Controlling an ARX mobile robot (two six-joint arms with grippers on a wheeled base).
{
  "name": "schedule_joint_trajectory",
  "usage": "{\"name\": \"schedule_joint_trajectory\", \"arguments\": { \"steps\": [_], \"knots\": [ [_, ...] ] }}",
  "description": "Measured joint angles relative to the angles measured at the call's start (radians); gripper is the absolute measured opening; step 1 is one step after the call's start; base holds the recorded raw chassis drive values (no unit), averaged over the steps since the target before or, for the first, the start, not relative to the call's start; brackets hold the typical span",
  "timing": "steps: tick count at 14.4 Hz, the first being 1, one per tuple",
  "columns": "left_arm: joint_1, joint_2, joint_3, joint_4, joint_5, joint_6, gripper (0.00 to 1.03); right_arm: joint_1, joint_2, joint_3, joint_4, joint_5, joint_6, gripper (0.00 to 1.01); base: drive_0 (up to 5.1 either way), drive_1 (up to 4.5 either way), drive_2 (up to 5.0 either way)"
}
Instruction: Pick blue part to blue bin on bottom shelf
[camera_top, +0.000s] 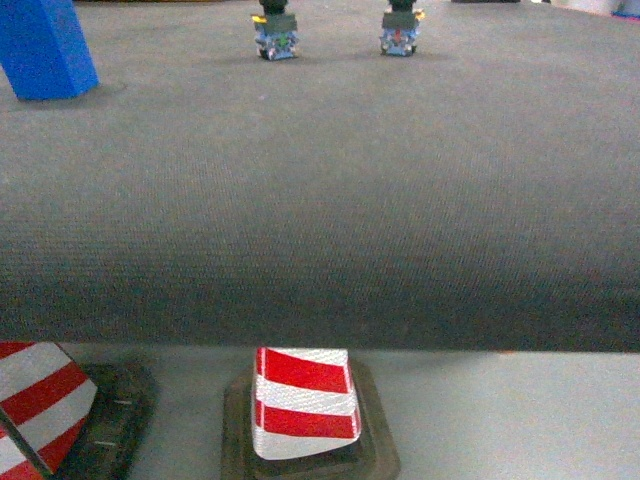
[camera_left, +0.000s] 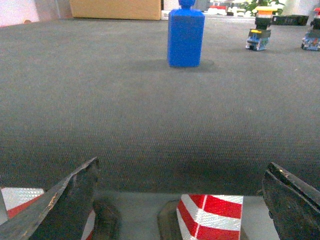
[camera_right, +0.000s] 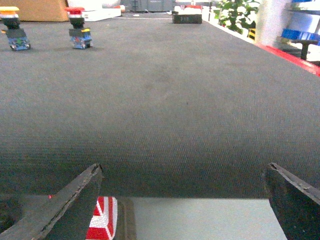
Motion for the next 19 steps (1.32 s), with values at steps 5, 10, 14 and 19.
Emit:
{"name": "schedule_joint_trajectory", "arguments": {
  "steps": [5, 10, 14, 19],
  "knots": [
    [0.0, 0.0, 0.0, 0.0, 0.0, 0.0, 0.98, 0.0, 0.0, 0.0, 0.0, 0.001, 0.001, 0.98, 0.0, 0.0, 0.0],
    [0.0, 0.0, 0.0, 0.004, 0.001, 0.0, 0.98, 0.0, 0.0, 0.0, 0.005, 0.001, -0.001, 0.98, 0.0, 0.0, 0.0],
    [0.0, 0.0, 0.0, 0.001, 0.0, 0.0, 0.98, 0.0, 0.0, 0.0, 0.0, 0.0, -0.001, 0.98, 0.0, 0.0, 0.0],
    [0.0, 0.0, 0.0, 0.0, 0.0, 0.0, 0.98, 0.0, 0.0, 0.0, 0.0, 0.0, -0.001, 0.98, 0.0, 0.0, 0.0]
  ]
}}
